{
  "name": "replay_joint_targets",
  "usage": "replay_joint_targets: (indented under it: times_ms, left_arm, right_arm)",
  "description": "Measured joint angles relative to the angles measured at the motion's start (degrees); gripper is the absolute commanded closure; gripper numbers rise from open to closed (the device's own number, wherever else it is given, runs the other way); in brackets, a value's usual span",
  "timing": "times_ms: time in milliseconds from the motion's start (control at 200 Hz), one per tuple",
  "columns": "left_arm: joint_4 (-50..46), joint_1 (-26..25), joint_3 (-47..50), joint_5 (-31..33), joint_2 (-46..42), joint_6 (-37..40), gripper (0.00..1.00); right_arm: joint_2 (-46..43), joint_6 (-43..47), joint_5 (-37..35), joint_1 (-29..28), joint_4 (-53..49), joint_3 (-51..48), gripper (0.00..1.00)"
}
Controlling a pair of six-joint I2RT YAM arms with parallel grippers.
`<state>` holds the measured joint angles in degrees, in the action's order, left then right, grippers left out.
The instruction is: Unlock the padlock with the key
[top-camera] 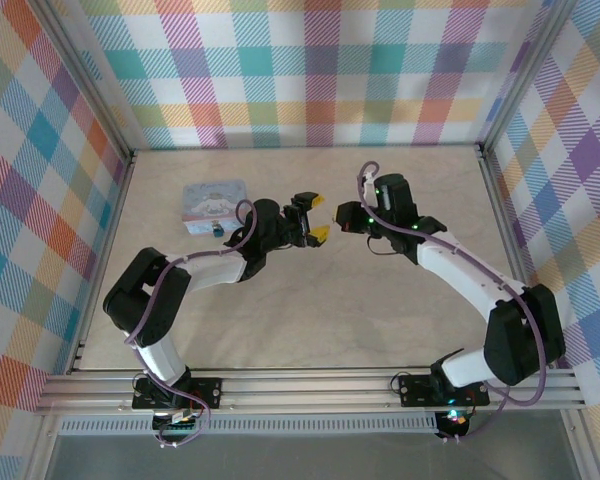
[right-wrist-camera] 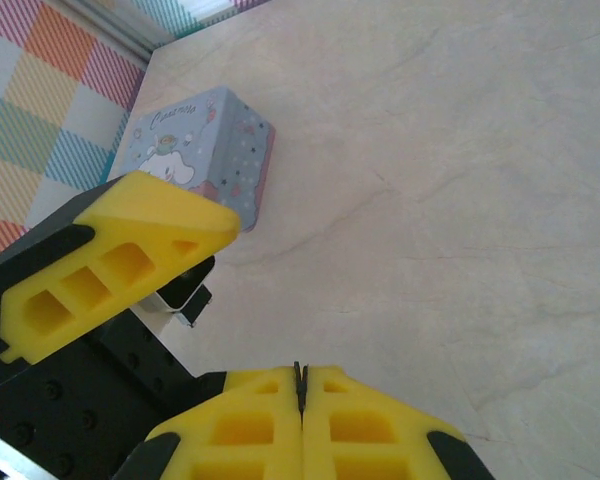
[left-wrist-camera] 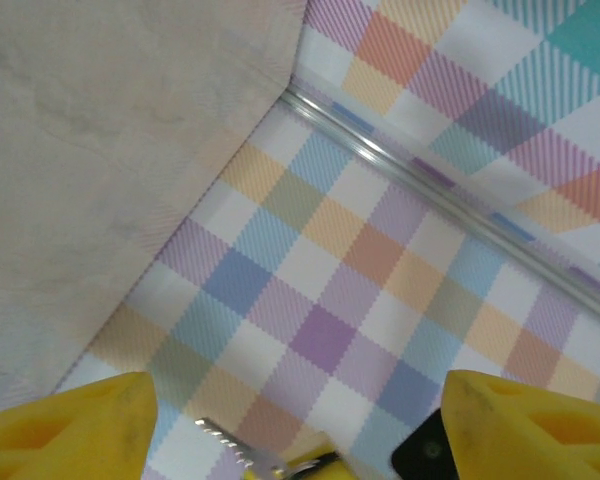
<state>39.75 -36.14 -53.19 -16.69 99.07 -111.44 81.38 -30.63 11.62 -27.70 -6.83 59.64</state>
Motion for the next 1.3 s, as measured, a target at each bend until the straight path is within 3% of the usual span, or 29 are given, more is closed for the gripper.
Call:
replay_joint_targets:
  times_ms: [120, 590, 1050, 1300]
  left_arm:
    - [0.94, -0.22, 0.02, 0.96, 0.0, -1.33, 0.36]
    - [1.36, -0.81, 0.02, 1.33, 0.0, -1.36, 0.33]
    - [1.38, -1.25, 0.02, 1.81, 0.66, -1.36, 0.76]
    - [1.36, -1.25, 0.02, 1.79, 0.66, -1.36, 0.86]
  right_arm:
    - [0.61, -0.46, 0.0, -1.18, 1.07, 0.0, 1.0]
    - [0.66, -0.63, -0.17, -2.32, 2.95, 0.17, 1.0]
    - [0.66, -0.66, 0.04, -2.4, 2.89, 0.81, 1.0]
    - [0.63, -0.63, 0.0, -2.4, 2.64, 0.81, 0.99]
